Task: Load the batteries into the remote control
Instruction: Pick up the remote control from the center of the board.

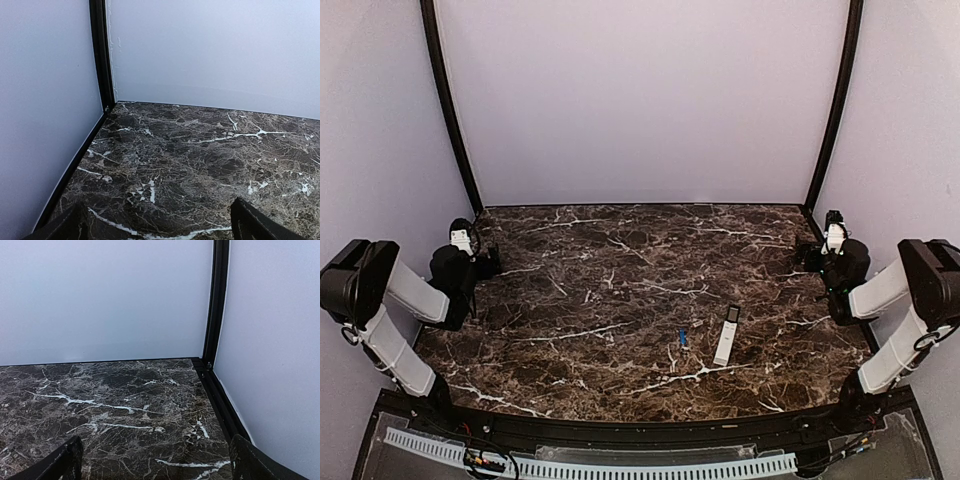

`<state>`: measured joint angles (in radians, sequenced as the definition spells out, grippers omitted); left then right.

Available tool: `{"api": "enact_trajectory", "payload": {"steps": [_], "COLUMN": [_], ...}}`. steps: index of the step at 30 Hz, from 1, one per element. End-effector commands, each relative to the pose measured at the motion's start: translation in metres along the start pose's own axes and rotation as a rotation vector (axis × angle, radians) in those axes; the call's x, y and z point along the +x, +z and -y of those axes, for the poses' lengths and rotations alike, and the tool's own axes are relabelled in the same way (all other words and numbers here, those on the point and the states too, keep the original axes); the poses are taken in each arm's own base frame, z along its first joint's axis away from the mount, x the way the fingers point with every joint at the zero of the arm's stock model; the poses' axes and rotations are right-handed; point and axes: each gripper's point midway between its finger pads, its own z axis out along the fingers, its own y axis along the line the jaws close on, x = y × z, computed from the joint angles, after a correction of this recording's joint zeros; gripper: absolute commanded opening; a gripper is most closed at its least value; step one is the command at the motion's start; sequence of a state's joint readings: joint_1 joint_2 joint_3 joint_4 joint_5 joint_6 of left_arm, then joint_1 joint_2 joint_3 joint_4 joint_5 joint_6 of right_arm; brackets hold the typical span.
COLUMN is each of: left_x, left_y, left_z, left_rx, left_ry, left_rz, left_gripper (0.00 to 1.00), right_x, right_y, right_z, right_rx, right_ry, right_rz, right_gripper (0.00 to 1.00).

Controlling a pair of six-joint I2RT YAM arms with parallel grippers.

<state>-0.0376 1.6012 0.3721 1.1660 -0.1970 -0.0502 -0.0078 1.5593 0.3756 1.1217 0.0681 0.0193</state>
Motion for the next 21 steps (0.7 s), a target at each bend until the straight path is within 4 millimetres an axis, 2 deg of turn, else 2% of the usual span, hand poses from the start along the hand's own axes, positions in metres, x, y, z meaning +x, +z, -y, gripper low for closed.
{"api": "enact_trajectory", "payload": {"steps": [1, 5, 9, 12, 13, 14, 15, 16, 17, 18, 21], "left_x": [-0.014, -0.014, -0.015, -0.025, -0.036, -0.045, -0.057, -0.077, -0.097, -0.114, -0.159], "left_y": [0.000, 0.000, 0.001, 0.000, 0.001, 0.001, 0.000, -0.002, -0.007, -0.009, -0.020], "left_z": [0.002, 0.003, 0.006, 0.006, 0.002, -0.011, -0.014, -0.012, -0.007, 0.007, 0.045], "left_rx": [0.011, 0.019, 0.035, 0.029, -0.007, -0.093, -0.119, -0.113, -0.089, -0.032, 0.067], "left_ry": [0.007, 0.009, 0.012, 0.025, 0.014, 0.000, -0.010, -0.009, 0.001, 0.001, 0.033], "left_rz": [0.040, 0.039, 0.038, 0.041, 0.017, 0.009, -0.017, 0.042, 0.097, 0.133, 0.166], "left_gripper": [0.99, 0.99, 0.99, 0.99, 0.99, 0.99, 0.99, 0.99, 0.99, 0.99, 0.98], "right_x": [-0.014, -0.021, -0.056, -0.081, -0.085, -0.090, -0.089, -0.091, -0.094, -0.094, -0.083], "right_y": [0.001, 0.001, -0.006, -0.025, -0.031, -0.038, -0.047, -0.055, -0.061, -0.068, -0.091], "right_z": [-0.002, -0.001, 0.003, -0.014, -0.021, -0.039, -0.060, -0.075, -0.087, -0.098, -0.127], "right_rx": [-0.008, -0.003, 0.014, -0.086, -0.131, -0.214, -0.303, -0.355, -0.375, -0.376, -0.359], "right_ry": [0.001, 0.005, 0.059, 0.146, 0.177, 0.193, 0.203, 0.212, 0.217, 0.222, 0.221], "right_rz": [0.044, 0.039, -0.012, -0.049, -0.068, -0.092, -0.152, -0.194, -0.230, -0.265, -0.402], "right_gripper": [0.99, 0.99, 0.99, 0.98, 0.97, 0.95, 0.92, 0.90, 0.88, 0.87, 0.82]}}
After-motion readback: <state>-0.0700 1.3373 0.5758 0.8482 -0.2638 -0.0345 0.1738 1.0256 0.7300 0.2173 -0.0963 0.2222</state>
